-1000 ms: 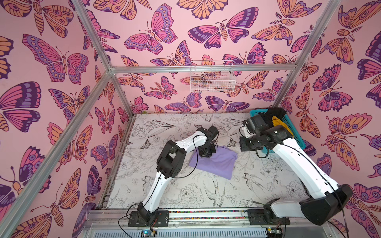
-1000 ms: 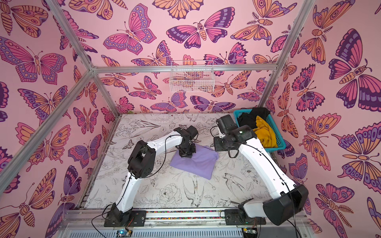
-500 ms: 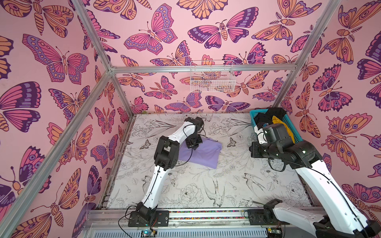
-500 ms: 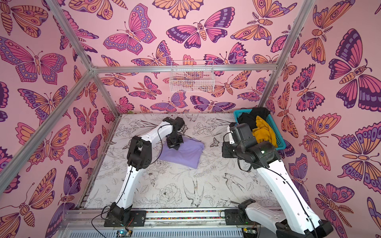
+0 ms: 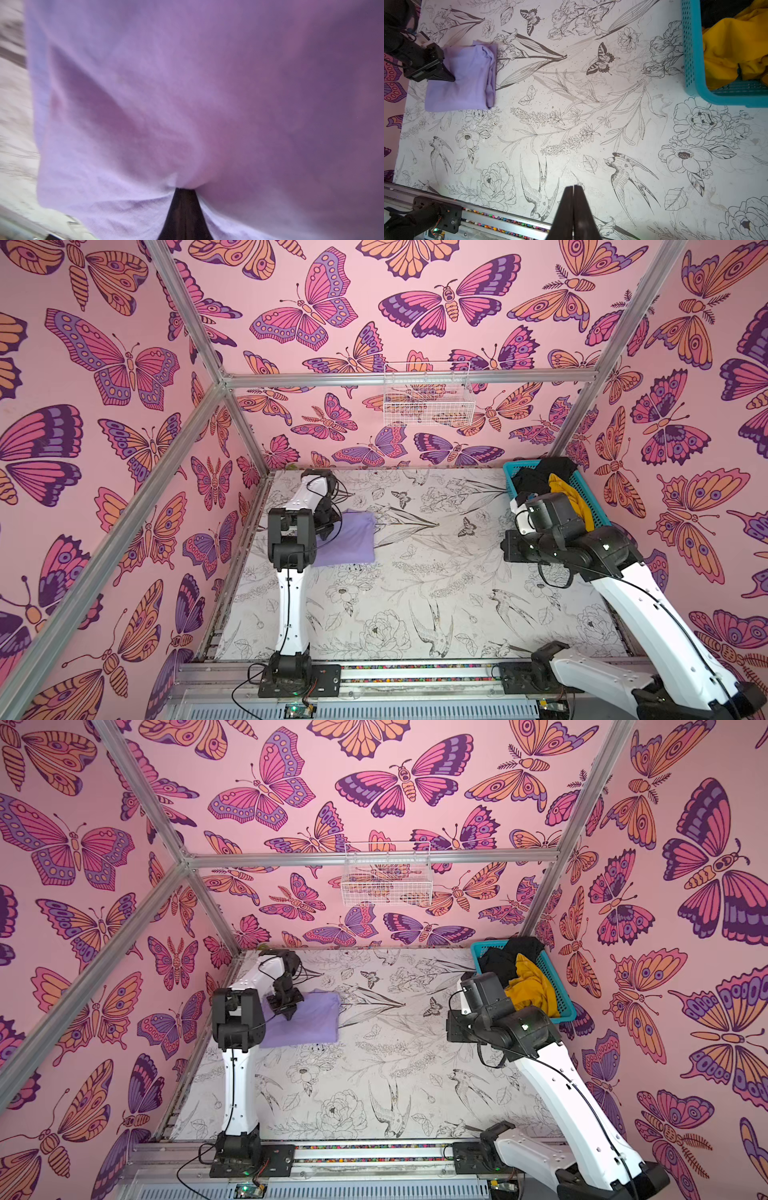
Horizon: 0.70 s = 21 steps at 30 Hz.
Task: Fold and stack t-shirts
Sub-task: Move the T-shirt to the corner of the board.
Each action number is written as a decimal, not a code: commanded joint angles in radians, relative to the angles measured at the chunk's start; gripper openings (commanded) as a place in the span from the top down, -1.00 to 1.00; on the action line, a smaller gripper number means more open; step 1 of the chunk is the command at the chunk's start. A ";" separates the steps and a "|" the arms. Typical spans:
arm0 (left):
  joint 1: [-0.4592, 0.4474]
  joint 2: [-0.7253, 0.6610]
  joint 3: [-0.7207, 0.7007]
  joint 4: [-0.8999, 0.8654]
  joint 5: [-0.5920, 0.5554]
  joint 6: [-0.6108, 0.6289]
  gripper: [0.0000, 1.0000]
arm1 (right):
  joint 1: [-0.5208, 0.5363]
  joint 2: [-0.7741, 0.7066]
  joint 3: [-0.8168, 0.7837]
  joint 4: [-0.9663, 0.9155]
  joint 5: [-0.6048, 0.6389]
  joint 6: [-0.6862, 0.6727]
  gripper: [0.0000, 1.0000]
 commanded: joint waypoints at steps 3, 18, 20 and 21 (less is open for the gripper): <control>0.068 0.010 0.106 -0.072 -0.141 0.142 1.00 | 0.004 -0.023 0.001 -0.023 -0.002 -0.002 0.80; 0.084 -0.013 0.236 -0.112 -0.157 0.128 1.00 | 0.004 -0.006 -0.020 -0.021 0.044 0.004 0.77; 0.048 -0.166 0.047 0.017 -0.172 0.157 1.00 | 0.004 -0.006 -0.041 0.016 0.111 -0.014 0.64; 0.037 -0.253 -0.034 0.080 -0.179 0.161 1.00 | 0.004 -0.010 -0.052 0.037 0.161 -0.020 0.51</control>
